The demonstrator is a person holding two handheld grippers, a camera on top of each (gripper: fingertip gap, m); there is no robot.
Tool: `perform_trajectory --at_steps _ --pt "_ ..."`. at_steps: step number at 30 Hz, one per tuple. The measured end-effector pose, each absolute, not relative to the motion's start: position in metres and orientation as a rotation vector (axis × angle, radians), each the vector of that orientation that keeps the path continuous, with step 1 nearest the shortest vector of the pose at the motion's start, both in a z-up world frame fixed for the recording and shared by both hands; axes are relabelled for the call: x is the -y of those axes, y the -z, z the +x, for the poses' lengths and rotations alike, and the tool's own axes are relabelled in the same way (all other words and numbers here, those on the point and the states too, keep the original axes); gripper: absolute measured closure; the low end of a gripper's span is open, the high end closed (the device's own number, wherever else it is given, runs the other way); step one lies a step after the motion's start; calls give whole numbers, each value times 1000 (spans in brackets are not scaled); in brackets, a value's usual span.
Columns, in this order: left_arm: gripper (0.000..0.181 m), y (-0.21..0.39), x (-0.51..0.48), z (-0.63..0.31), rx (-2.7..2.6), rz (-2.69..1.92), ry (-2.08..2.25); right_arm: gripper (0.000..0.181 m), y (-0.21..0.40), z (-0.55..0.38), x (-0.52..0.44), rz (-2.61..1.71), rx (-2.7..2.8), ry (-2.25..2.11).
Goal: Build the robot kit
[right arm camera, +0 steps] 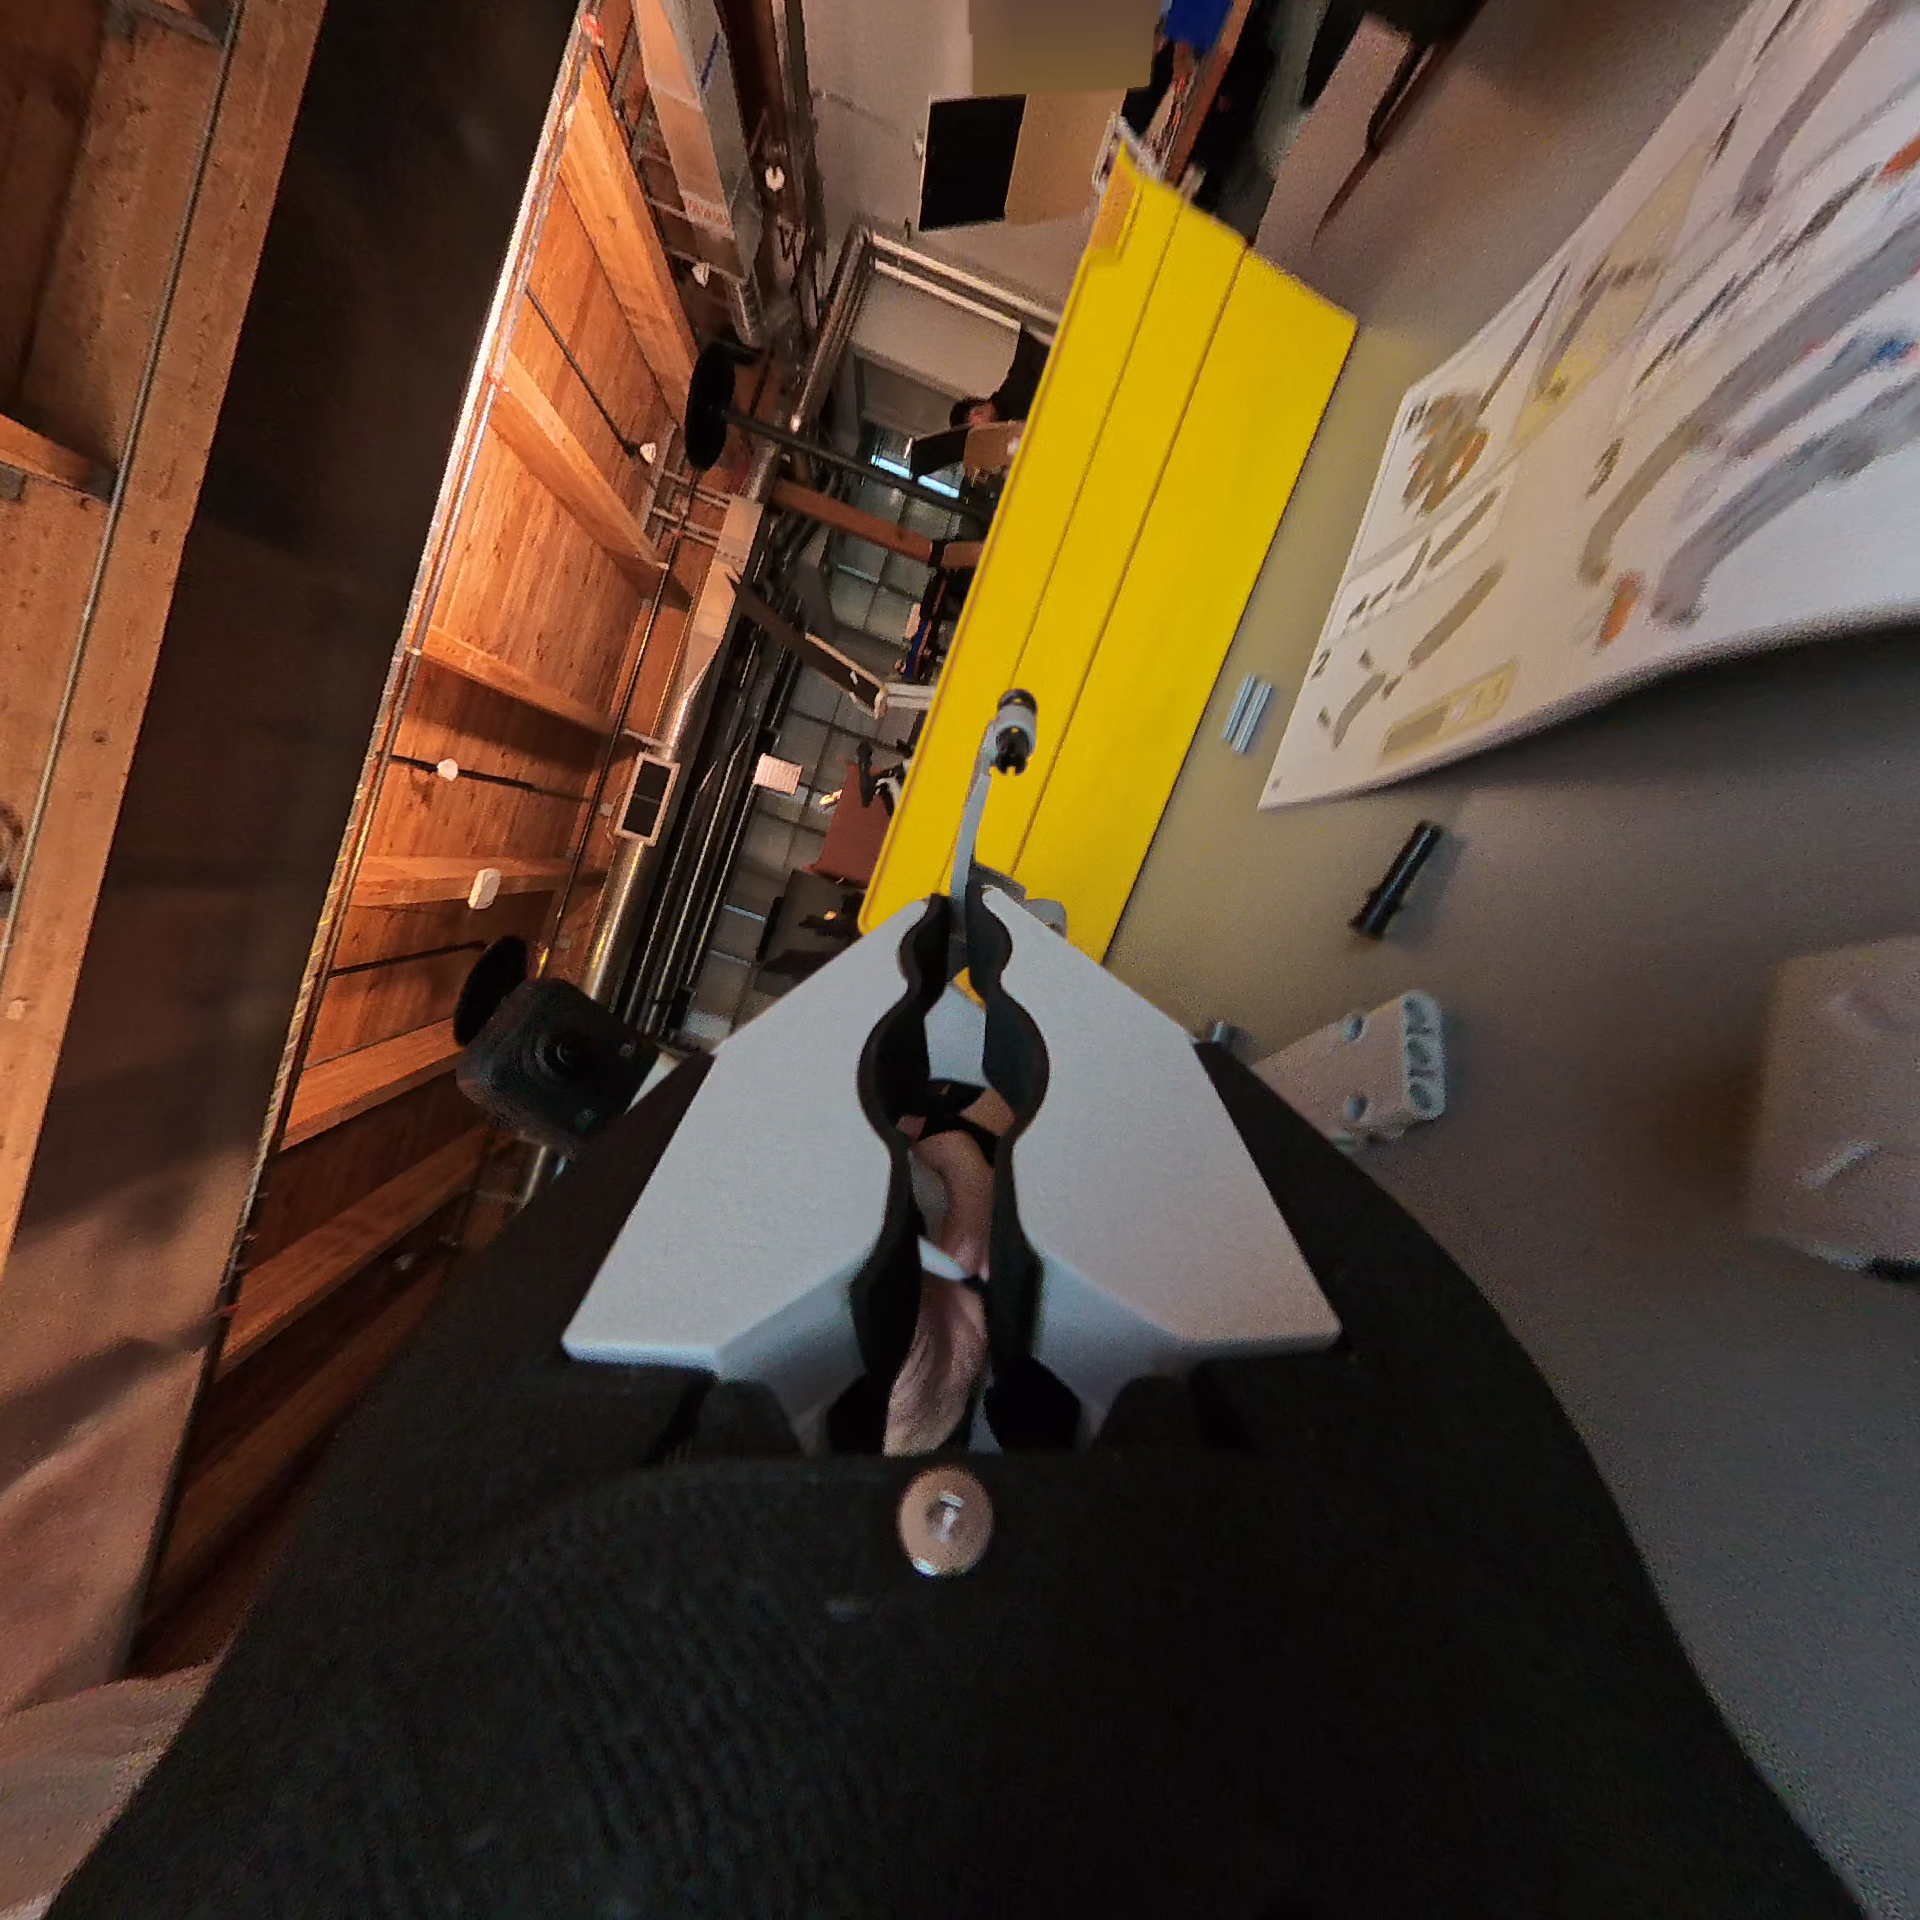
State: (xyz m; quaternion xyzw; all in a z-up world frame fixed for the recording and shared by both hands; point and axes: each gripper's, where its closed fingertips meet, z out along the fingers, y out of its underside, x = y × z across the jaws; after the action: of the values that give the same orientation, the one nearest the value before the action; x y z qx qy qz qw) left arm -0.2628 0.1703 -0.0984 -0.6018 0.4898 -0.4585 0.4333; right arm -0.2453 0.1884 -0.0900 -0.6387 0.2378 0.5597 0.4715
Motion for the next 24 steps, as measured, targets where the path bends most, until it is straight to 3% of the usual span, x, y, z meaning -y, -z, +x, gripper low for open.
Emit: perform_trajectory --at_steps 11,14,24 --pt "141 122 -177 -257 -1335 -1501 725 181 97 -277 -180 -1603 -540 -1462" --pt "156 121 -179 -261 -1327 -1506 746 180 97 -279 -179 -1620 -493 -1459" --pt "157 110 -169 -270 -1323 -1492 1016 176 86 -283 -175 -1715 -241 -1493"
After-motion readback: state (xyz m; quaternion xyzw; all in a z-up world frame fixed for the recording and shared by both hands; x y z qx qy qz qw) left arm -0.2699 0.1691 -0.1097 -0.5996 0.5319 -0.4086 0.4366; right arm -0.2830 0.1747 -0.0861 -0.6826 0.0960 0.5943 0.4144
